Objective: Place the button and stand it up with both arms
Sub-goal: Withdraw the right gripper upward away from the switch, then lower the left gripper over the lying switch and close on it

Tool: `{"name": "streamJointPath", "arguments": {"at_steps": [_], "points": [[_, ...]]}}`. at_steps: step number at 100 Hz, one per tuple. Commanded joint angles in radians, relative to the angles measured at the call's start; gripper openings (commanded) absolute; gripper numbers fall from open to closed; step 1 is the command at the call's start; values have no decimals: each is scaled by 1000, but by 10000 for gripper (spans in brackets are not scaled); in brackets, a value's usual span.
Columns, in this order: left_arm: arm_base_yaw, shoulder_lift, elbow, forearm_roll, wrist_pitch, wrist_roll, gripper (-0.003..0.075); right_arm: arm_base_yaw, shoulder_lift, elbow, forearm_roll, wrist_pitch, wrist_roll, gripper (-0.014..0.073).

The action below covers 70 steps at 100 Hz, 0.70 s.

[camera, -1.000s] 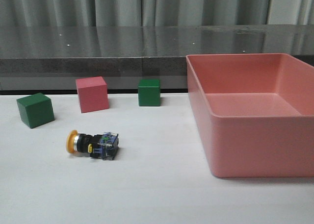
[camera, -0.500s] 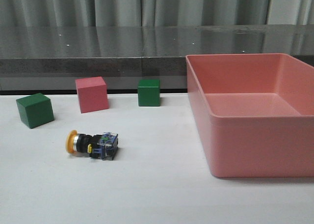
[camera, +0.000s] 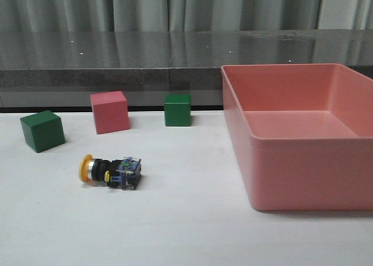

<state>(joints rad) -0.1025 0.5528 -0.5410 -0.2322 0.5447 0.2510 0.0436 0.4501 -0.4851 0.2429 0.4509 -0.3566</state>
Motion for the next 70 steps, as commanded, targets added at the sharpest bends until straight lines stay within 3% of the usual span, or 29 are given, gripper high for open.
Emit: {"name": "streamJointPath", "arguments": {"at_steps": [1,12,21,28,43,48,70], "points": [[-24,187,-176,-12,79,149,-19,-8,1,-27,7,-78,0,-62],[-42,371,-345,-56,180,339,-14,-8,1,-27,7,-78,0,-62],[-43,485,-434,-157,217,536,50,-8,1,-27,7,-78,0,-62],[-43,562,-477,-228,238,689,163,-8,1,-27,7,-78,0,-62],[-41,688,-492,-350,253,950,516,-8,1,-27,7,-75,0,-62],[-41,721,-492,-386,253,1010,578,-8,1,-27,7,-73,0,-62],[-41,857,-492,-698,255,1439,559,-8,1,-27,7,-71,0,-62]]}}
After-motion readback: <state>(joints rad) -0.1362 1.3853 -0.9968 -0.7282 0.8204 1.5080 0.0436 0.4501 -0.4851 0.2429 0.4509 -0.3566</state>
